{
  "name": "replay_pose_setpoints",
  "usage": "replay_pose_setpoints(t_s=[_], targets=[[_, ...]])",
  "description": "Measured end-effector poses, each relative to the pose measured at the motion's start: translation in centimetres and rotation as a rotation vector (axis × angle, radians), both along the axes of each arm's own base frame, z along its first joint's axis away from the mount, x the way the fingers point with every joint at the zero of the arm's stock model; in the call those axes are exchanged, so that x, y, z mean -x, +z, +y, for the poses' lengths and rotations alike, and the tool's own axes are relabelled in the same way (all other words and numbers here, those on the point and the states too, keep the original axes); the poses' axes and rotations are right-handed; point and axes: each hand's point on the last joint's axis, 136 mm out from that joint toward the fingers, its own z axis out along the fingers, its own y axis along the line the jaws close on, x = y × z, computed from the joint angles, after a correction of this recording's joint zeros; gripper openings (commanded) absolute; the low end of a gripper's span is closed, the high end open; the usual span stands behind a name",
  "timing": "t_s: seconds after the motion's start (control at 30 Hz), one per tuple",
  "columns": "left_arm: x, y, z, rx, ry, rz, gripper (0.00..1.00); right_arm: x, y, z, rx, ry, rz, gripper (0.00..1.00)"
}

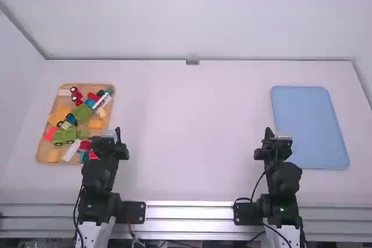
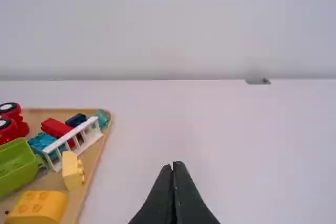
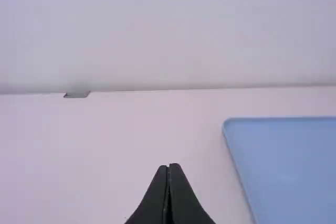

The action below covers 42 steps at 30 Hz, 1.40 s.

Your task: Assemble lego blocks to make yellow taxi

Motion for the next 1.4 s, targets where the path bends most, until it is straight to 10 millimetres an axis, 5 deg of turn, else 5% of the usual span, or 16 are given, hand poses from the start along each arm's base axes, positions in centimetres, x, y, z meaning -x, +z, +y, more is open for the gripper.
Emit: replay_pose_setpoints(t_s=[0.57,1.4], targets=[[-0.1,-0.4,0.3,-0.005,0.016,0.067,0.12,-0.1,-0.5,0.1,0.007,0.008,0.063,0.12],[-2.9,7.4,4.0,-0.072,0.234,0.156,0.58,-4.6,6.8,0.5,0.071,0.037,0.157,0.58]])
